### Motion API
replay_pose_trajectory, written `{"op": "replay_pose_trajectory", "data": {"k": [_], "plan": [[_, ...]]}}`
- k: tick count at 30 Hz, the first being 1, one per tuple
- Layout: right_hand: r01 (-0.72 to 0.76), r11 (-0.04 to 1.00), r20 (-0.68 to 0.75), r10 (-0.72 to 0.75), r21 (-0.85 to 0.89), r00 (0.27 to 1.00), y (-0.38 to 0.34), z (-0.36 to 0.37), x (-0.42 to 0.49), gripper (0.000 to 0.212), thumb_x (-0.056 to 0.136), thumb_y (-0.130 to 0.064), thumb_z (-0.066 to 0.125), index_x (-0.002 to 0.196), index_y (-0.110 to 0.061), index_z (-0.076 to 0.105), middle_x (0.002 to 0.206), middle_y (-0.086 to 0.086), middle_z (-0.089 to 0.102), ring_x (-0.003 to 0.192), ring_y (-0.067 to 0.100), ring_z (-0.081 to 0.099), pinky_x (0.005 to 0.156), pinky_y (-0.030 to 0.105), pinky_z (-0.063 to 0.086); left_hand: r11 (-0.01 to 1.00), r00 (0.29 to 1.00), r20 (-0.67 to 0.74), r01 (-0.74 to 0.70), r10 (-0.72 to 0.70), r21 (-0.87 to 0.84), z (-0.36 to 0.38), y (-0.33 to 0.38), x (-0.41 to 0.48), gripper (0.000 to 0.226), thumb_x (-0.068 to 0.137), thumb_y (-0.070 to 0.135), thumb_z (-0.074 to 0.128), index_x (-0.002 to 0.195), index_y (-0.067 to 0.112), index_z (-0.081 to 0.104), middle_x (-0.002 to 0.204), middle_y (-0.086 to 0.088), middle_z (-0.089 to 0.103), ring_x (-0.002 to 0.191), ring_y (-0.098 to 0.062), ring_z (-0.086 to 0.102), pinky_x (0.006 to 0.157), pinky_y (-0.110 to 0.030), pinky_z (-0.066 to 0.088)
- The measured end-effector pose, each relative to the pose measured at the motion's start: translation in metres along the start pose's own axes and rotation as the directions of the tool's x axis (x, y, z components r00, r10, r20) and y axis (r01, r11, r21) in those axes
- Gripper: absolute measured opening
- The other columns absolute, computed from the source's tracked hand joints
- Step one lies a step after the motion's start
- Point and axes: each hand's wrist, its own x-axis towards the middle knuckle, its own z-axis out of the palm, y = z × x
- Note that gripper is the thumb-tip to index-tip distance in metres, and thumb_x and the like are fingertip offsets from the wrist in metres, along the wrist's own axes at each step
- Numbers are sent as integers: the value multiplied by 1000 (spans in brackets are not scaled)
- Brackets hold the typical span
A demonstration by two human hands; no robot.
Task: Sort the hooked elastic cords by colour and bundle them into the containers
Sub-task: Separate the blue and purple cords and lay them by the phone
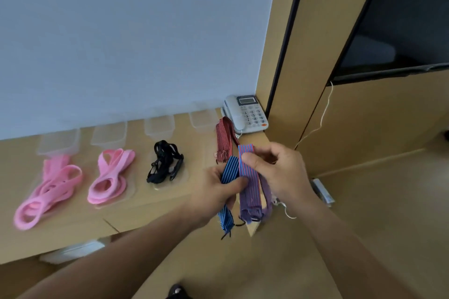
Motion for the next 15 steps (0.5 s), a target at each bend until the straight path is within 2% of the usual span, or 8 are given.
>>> {"op": "replay_pose_trajectory", "data": {"k": [2,4,7,11,15], "plan": [[-32,999,7,32,43,999,15,5,8,28,76,-34,80,95,-22,63,90,-5,68,82,7,62,74,22,50,999,998,-64,14,-17,-50,-9,1,3,14,93,3,61,79,4,59,44,-2,47,36,-12,37,41,-21,31],[-115,982,161,90,151,983,30,13,12,36,79,-36,77,106,-22,57,103,-5,67,99,15,64,85,33,53,995,992,-116,27,-39,-101,-20,3,9,14,92,4,60,78,4,60,43,-3,46,36,-13,36,42,-22,30],[-215,954,364,128,210,923,50,30,14,36,84,-27,72,115,-18,57,108,3,71,102,23,67,90,41,54,983,980,-178,52,-84,-177,-36,3,25,15,93,4,59,78,4,59,43,1,48,36,-13,37,41,-21,31],[-157,982,385,106,104,917,58,53,24,29,88,-16,65,116,-20,58,101,5,73,94,23,69,85,41,55,958,959,-219,121,-180,-259,-50,-1,46,9,94,3,58,86,-1,60,44,-1,49,38,-14,38,42,-21,36],[-160,987,274,152,7,950,61,68,50,16,89,-9,66,100,-21,61,90,8,73,83,26,69,75,41,56,947,948,-211,178,-238,-268,-67,-5,74,13,94,8,61,94,-5,60,51,-3,49,40,-14,39,43,-21,38]]}}
